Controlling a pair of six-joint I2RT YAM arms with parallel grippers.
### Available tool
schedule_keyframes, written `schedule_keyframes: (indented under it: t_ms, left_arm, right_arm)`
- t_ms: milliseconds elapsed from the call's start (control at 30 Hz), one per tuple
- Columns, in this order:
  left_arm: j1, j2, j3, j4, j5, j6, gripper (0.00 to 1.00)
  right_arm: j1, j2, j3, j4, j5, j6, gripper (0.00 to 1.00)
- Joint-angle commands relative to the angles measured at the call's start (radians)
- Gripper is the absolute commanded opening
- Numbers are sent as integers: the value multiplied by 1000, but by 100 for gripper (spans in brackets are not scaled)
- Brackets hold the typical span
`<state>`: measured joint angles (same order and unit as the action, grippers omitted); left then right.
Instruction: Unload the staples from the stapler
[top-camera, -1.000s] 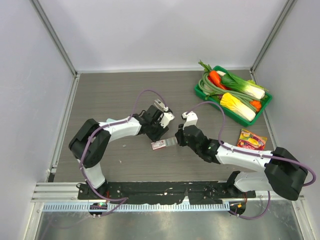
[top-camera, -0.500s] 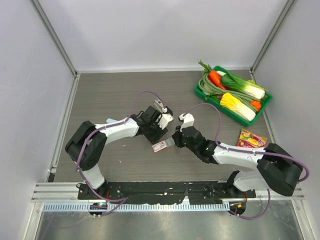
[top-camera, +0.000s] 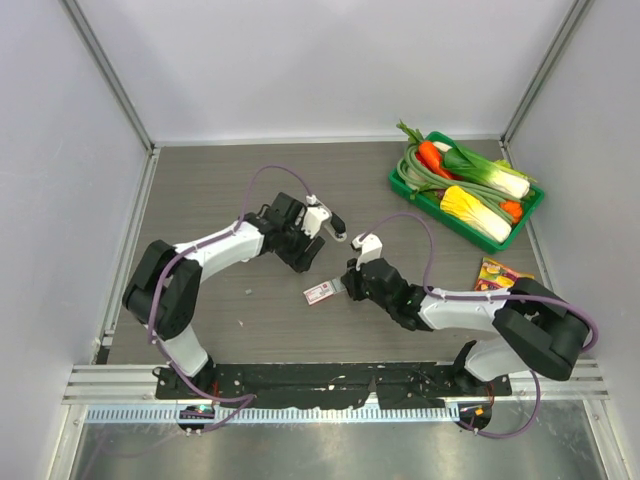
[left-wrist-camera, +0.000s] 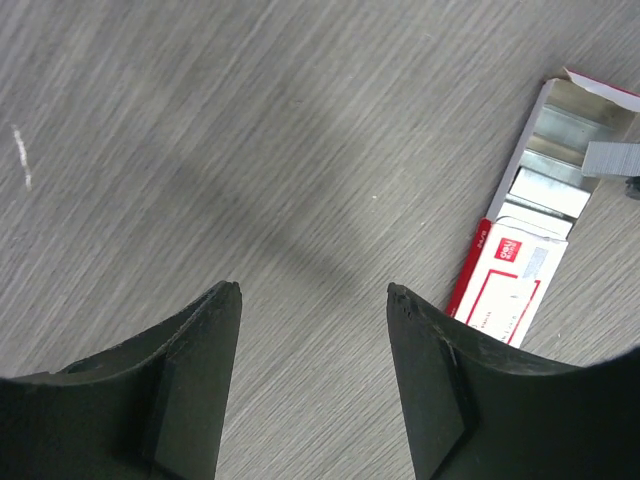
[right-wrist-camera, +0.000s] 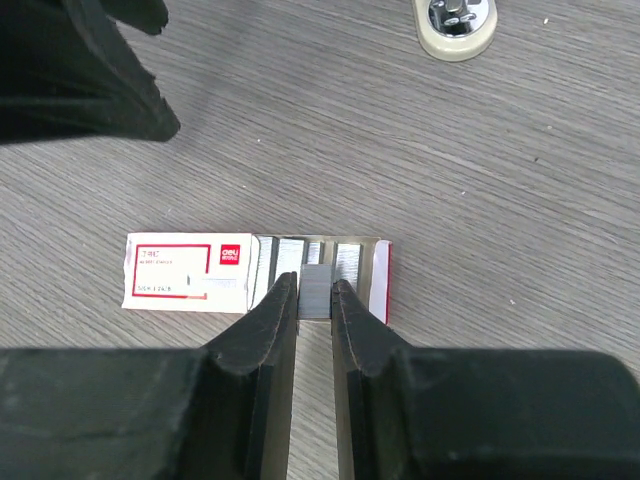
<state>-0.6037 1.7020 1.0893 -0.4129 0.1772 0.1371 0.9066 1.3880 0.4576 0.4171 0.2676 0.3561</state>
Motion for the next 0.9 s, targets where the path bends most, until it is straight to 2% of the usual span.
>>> schedule_keyframes:
  t_ms: [0, 867]
  left_arm:
    - [24, -47, 46, -33, 61, -5, 64]
    - [32, -59, 31, -46, 87, -10, 62]
  right_arm:
    - [11, 5, -4, 94, 15, -29, 1]
    - [38, 62, 23, 117, 81, -66, 1]
